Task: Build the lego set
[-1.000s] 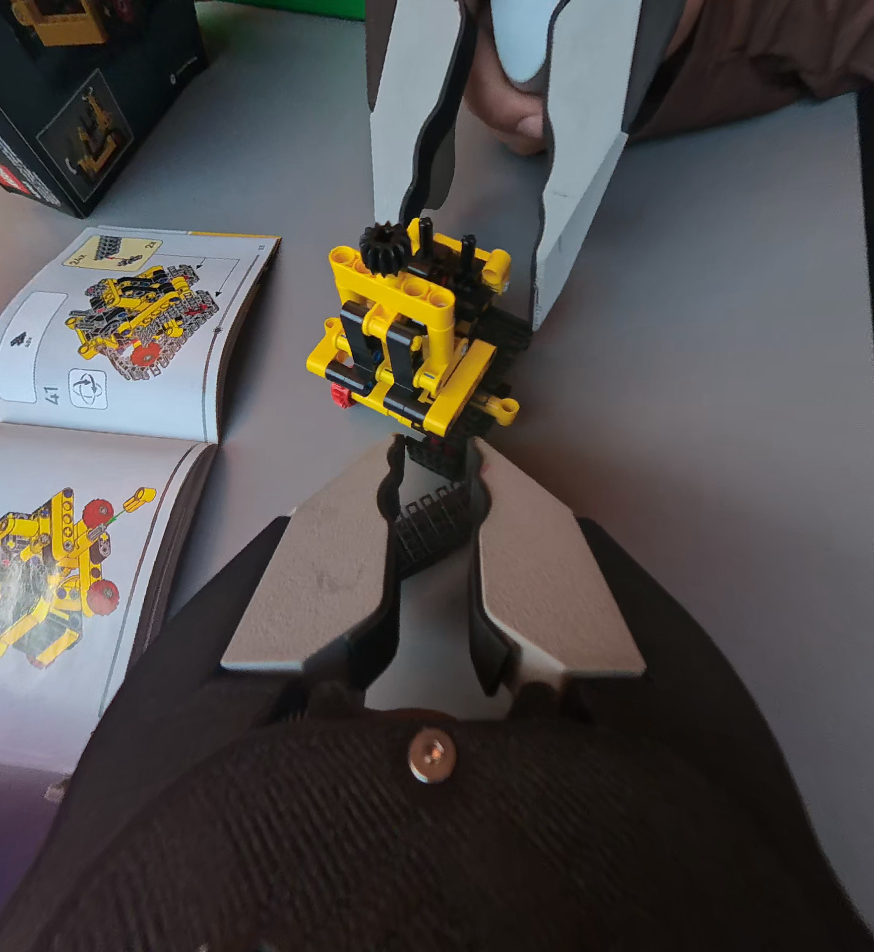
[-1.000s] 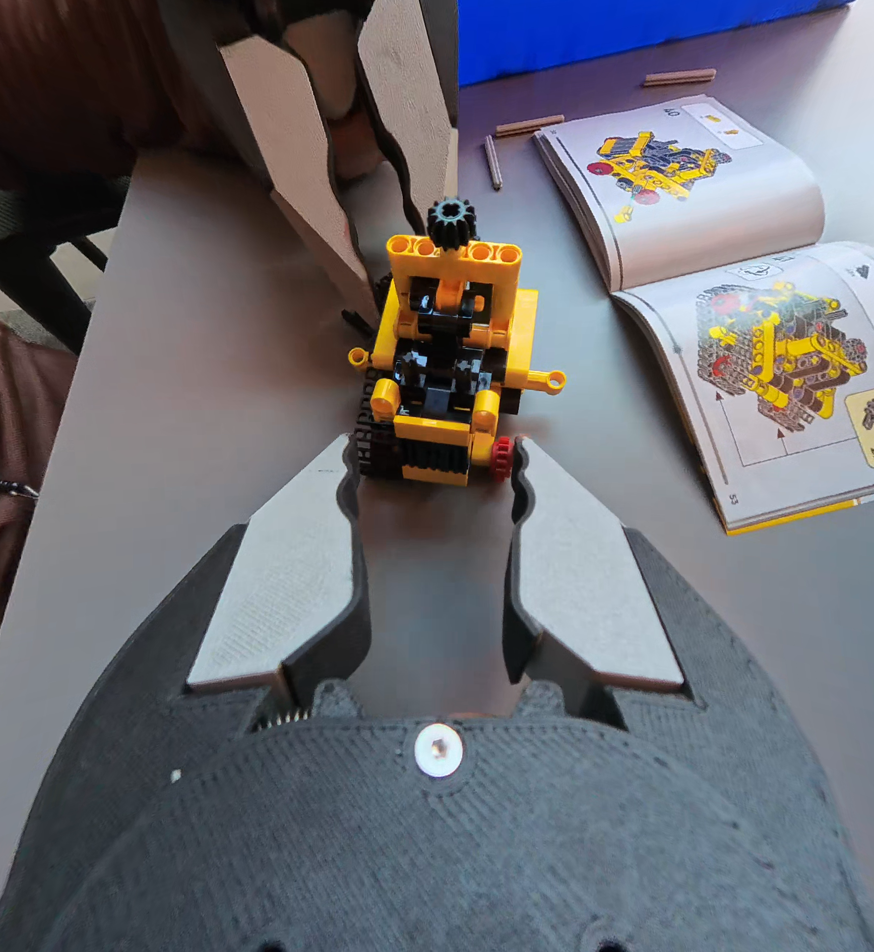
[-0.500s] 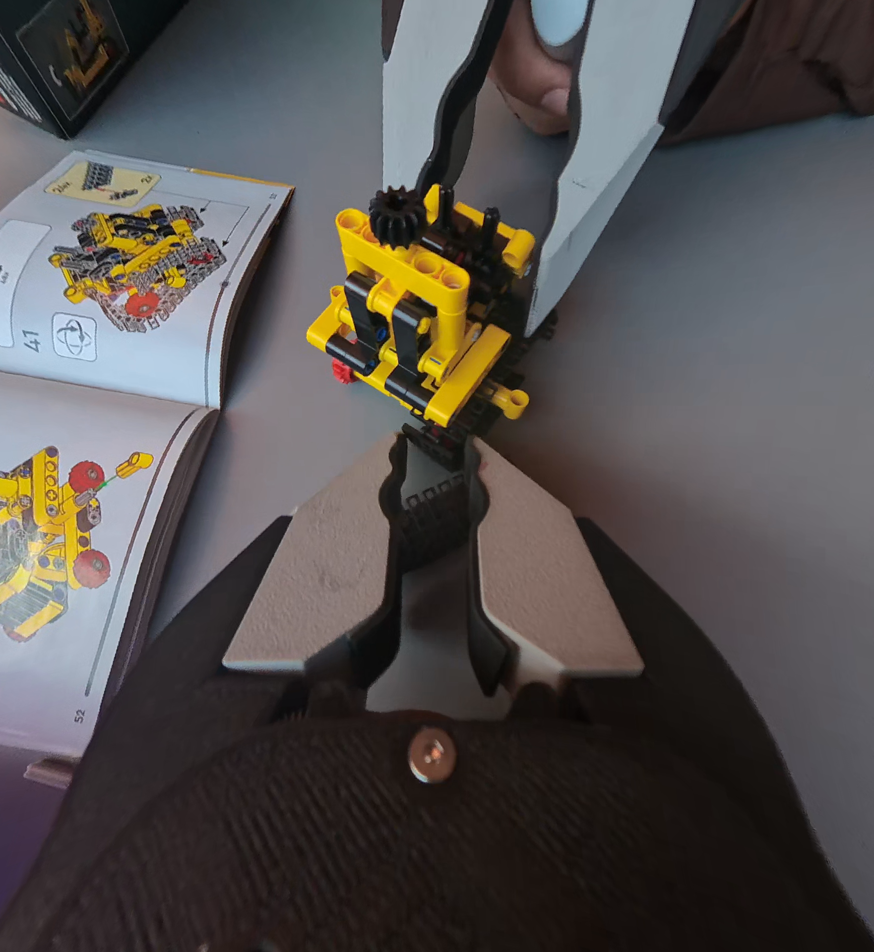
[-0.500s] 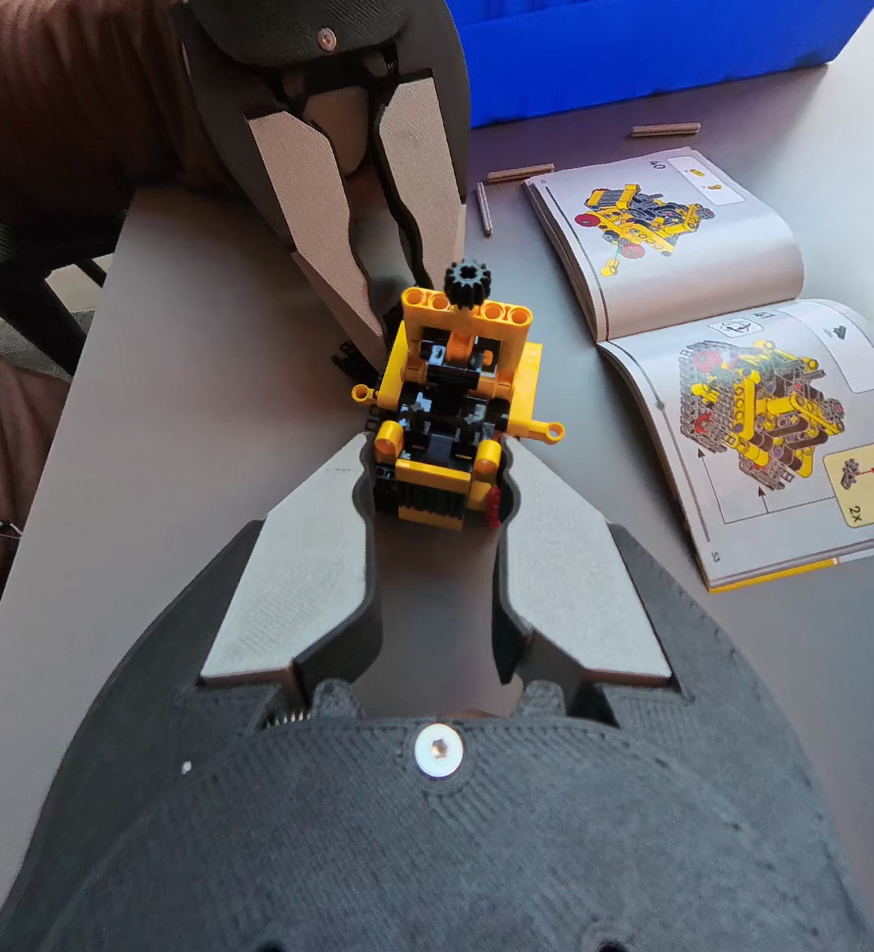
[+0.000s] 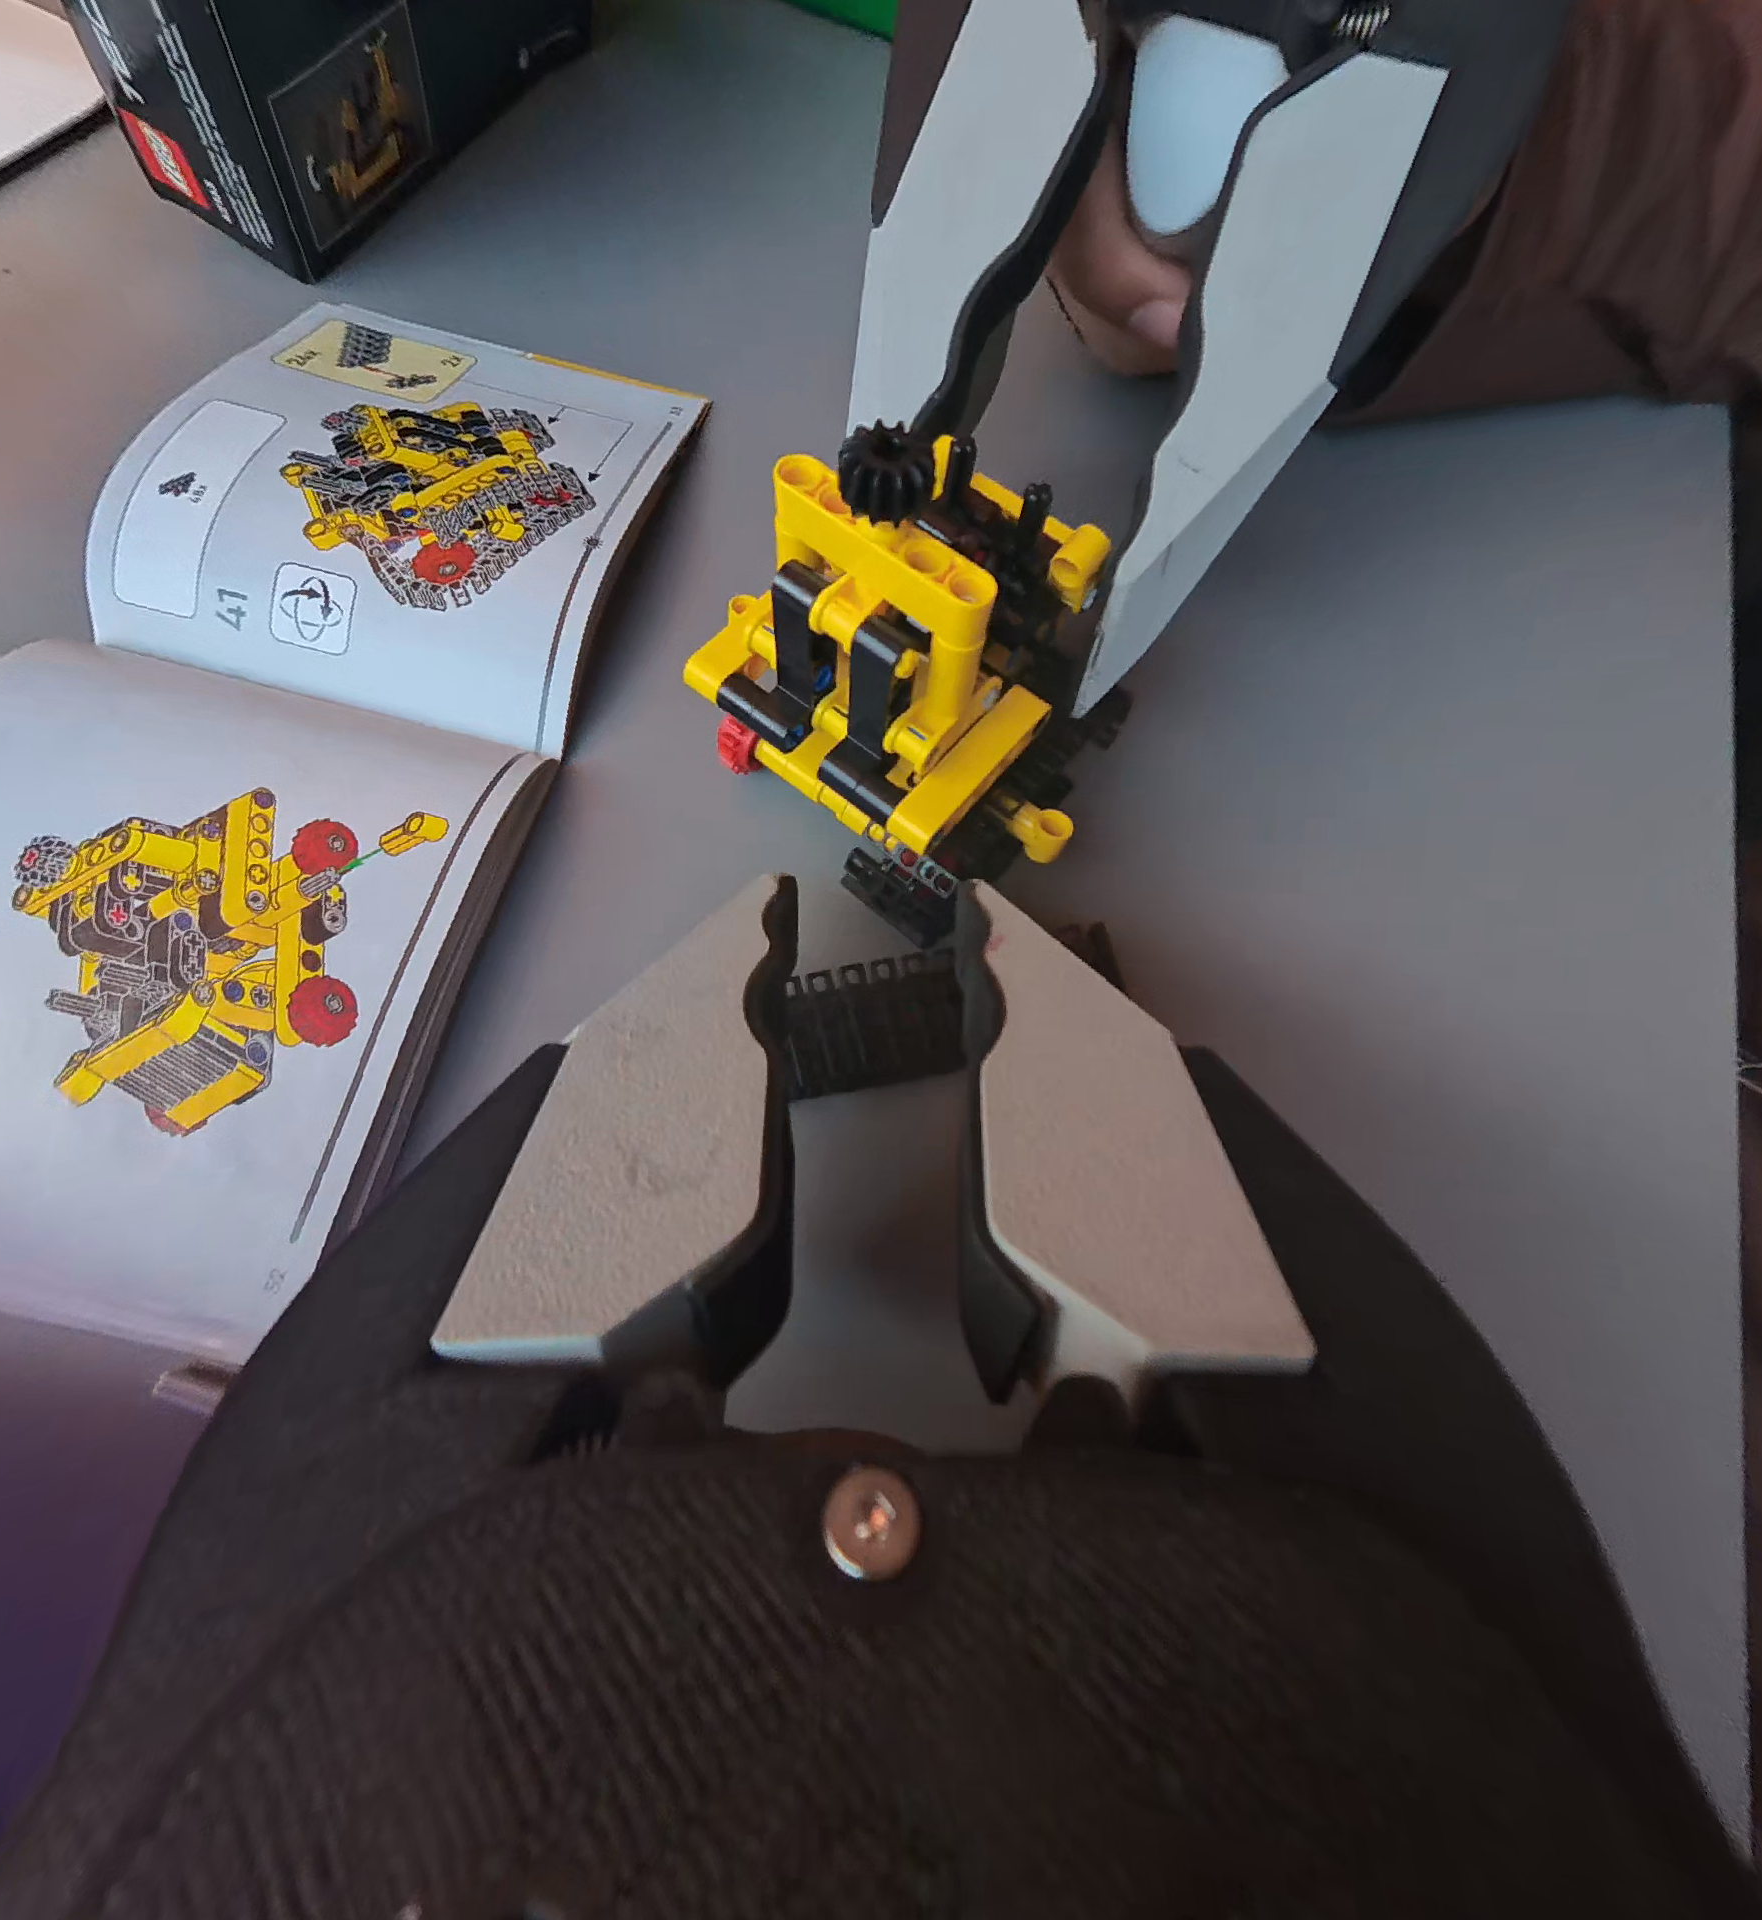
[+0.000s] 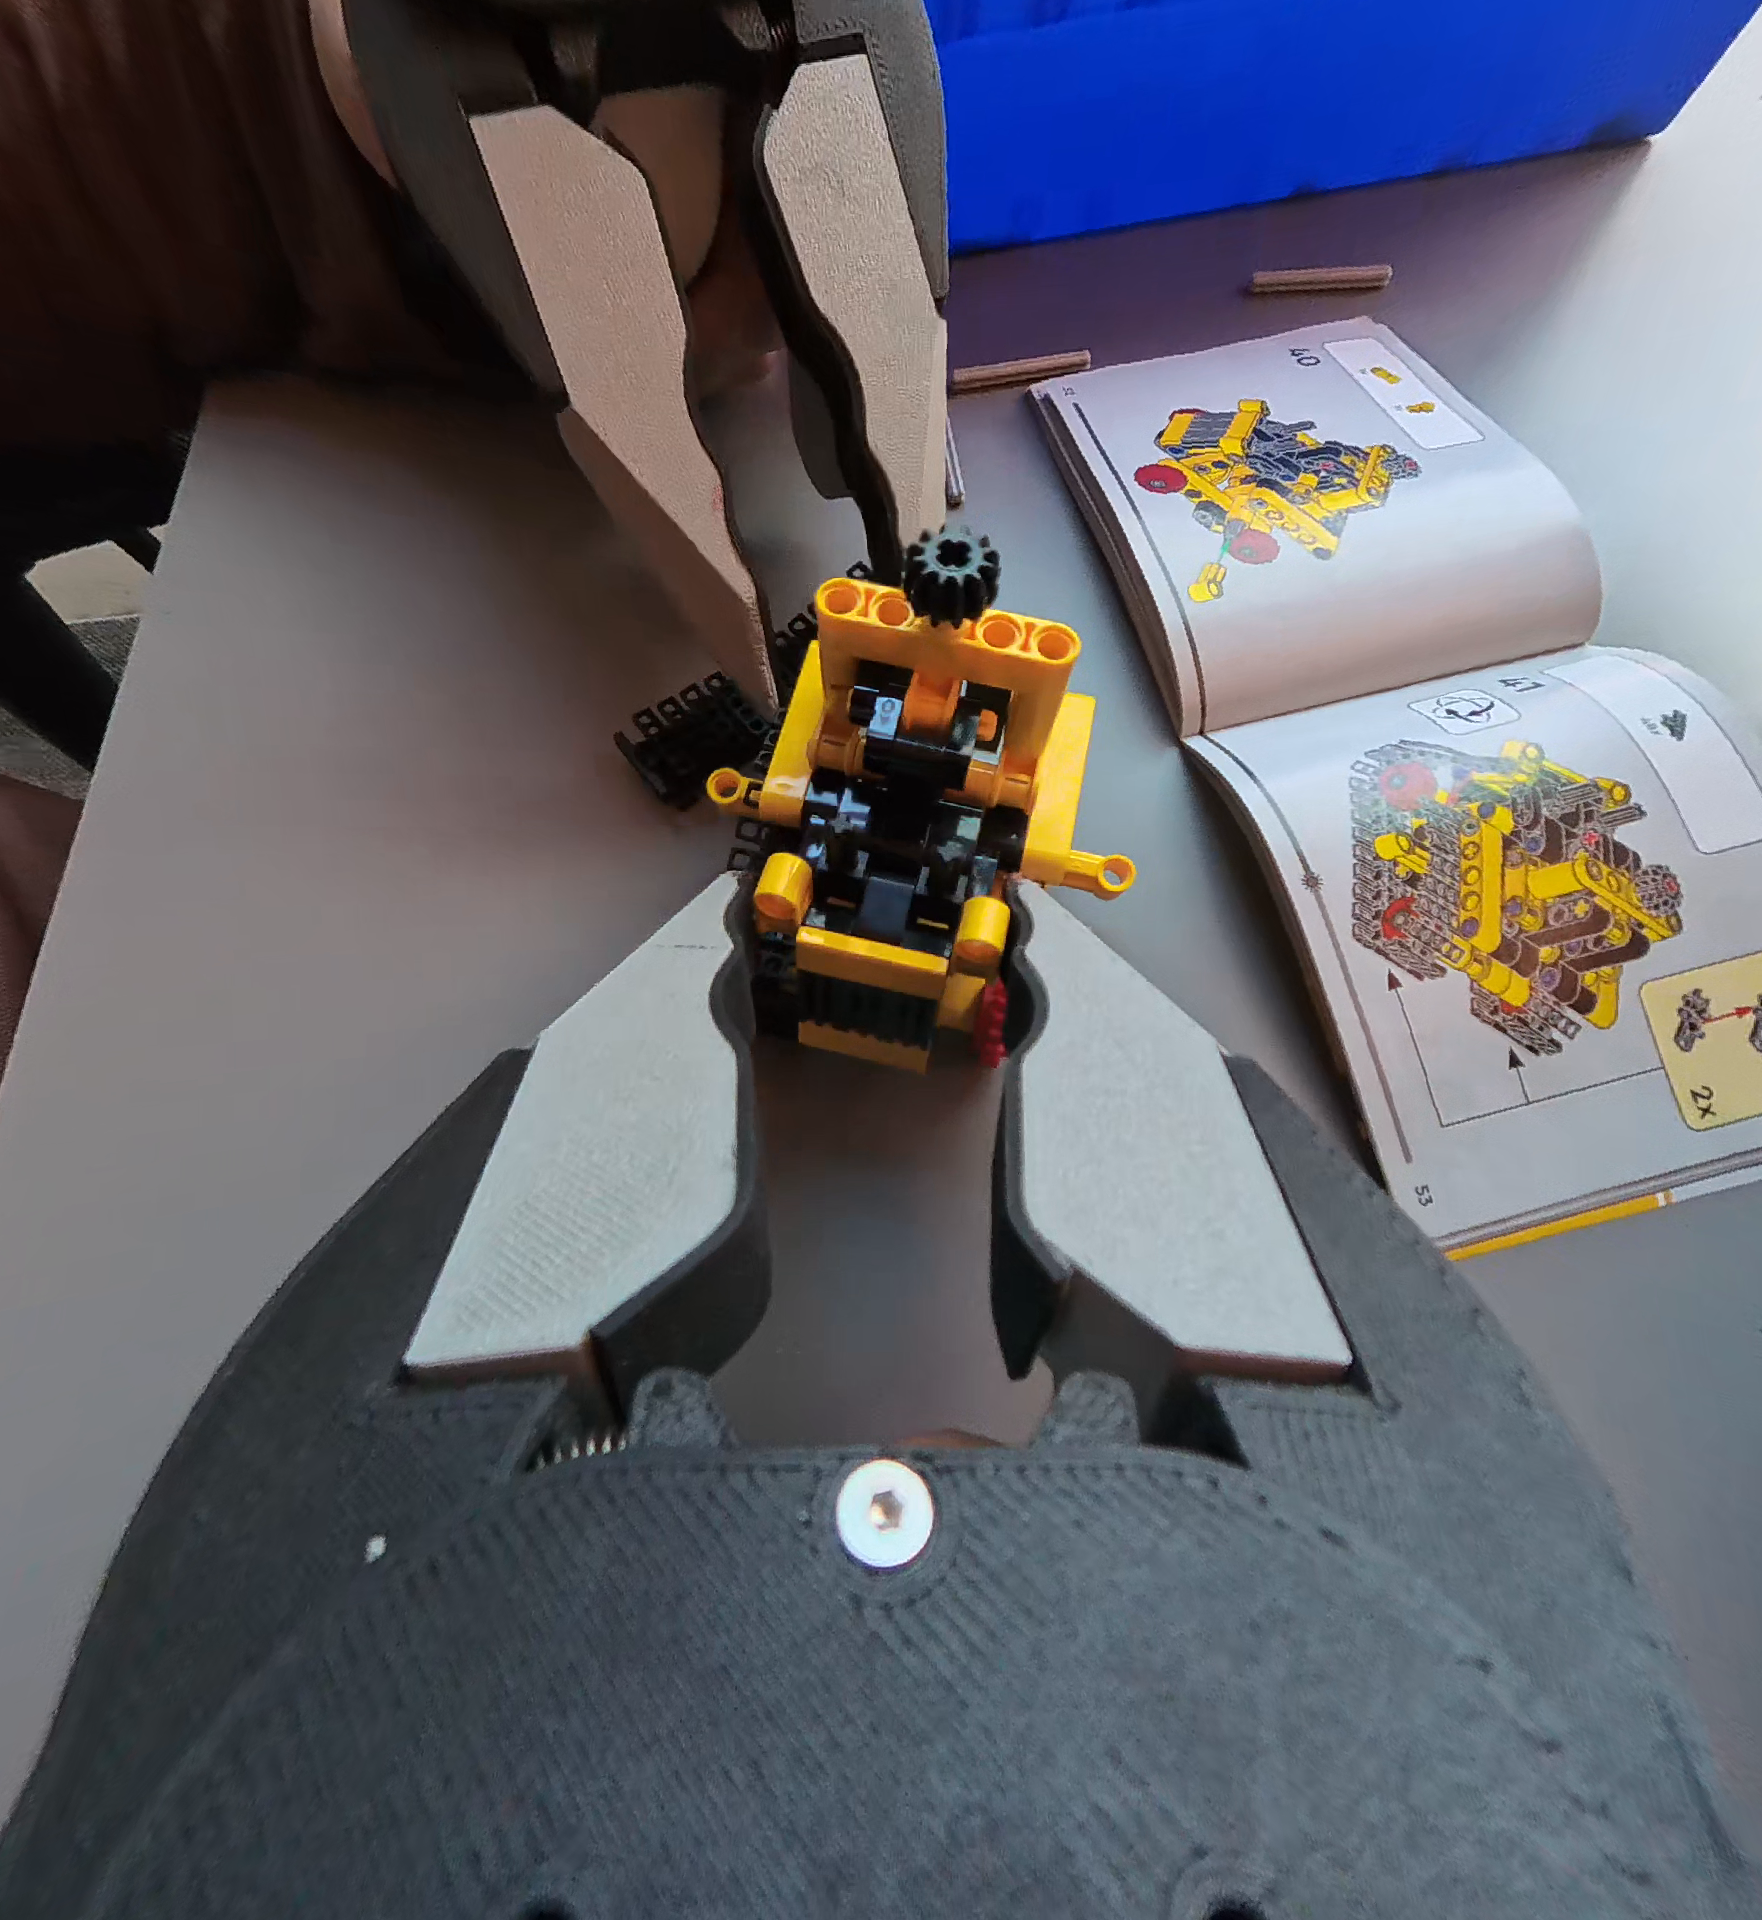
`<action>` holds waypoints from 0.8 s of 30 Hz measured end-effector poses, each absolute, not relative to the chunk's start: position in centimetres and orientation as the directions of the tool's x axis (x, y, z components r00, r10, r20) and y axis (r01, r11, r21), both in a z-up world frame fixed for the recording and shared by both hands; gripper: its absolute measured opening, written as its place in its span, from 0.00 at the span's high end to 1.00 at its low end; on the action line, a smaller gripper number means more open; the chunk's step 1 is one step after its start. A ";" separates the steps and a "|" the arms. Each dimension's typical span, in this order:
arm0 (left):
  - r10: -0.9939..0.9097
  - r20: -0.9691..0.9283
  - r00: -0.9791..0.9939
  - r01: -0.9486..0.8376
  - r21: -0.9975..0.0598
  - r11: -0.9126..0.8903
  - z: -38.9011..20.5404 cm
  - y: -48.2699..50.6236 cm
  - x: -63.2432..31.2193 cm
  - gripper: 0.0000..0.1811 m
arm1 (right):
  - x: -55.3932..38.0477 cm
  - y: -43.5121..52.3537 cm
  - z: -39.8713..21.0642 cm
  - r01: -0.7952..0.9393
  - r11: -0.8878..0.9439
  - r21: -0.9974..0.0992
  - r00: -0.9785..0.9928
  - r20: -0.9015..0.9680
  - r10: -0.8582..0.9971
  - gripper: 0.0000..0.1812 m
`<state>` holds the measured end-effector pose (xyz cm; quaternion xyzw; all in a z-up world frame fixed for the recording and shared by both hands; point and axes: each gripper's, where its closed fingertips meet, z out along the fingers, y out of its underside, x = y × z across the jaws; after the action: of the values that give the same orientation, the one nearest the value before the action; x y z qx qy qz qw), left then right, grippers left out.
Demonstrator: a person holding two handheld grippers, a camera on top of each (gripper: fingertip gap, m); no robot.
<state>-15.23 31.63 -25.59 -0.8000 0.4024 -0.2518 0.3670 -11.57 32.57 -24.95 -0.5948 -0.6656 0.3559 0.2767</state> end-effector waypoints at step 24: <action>-0.860 0.041 0.509 -0.576 -0.726 -0.376 -27.2 31.6 -13.0 0.94 | -9.5 33.3 -24.8 0.592 0.055 -0.804 -0.106 -0.009 0.994 0.76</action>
<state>-12.96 31.60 -27.21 -0.8018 0.4476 -0.2124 0.3343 -9.46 33.35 -24.82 -0.5987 -0.6625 0.3374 0.2979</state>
